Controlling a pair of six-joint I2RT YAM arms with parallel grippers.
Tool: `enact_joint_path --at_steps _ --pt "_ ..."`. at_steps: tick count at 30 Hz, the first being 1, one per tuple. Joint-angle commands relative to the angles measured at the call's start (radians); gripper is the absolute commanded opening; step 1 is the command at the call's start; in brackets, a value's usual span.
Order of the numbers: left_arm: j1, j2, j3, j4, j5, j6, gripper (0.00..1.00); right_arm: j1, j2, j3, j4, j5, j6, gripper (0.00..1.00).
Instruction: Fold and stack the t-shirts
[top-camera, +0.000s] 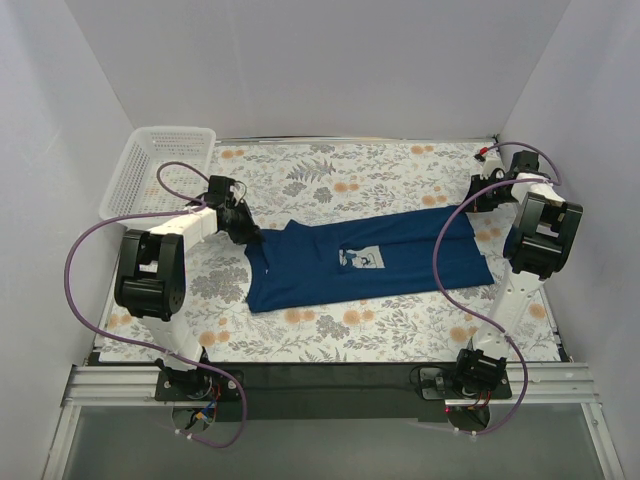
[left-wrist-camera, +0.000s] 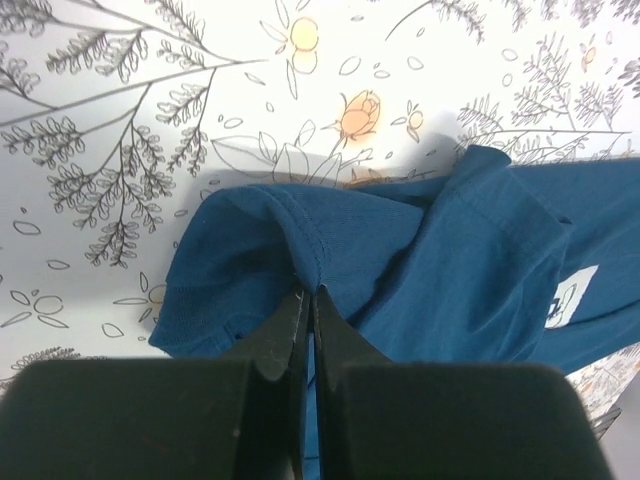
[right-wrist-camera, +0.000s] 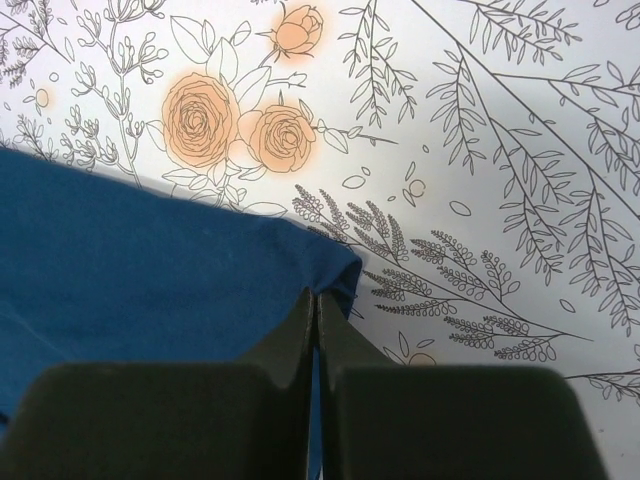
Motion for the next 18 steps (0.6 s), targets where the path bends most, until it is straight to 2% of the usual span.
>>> enact_joint_path --at_steps 1,14,18 --pt "0.015 -0.033 0.041 0.058 -0.024 0.018 0.00 0.002 -0.023 0.032 0.017 -0.030 0.003 0.01" --pt "0.066 0.023 0.067 0.144 -0.053 0.026 0.00 0.000 -0.033 -0.005 0.077 -0.010 0.034 0.01" --pt "0.072 0.037 0.050 0.223 -0.076 0.018 0.00 0.000 -0.036 -0.020 0.104 0.015 0.041 0.01"
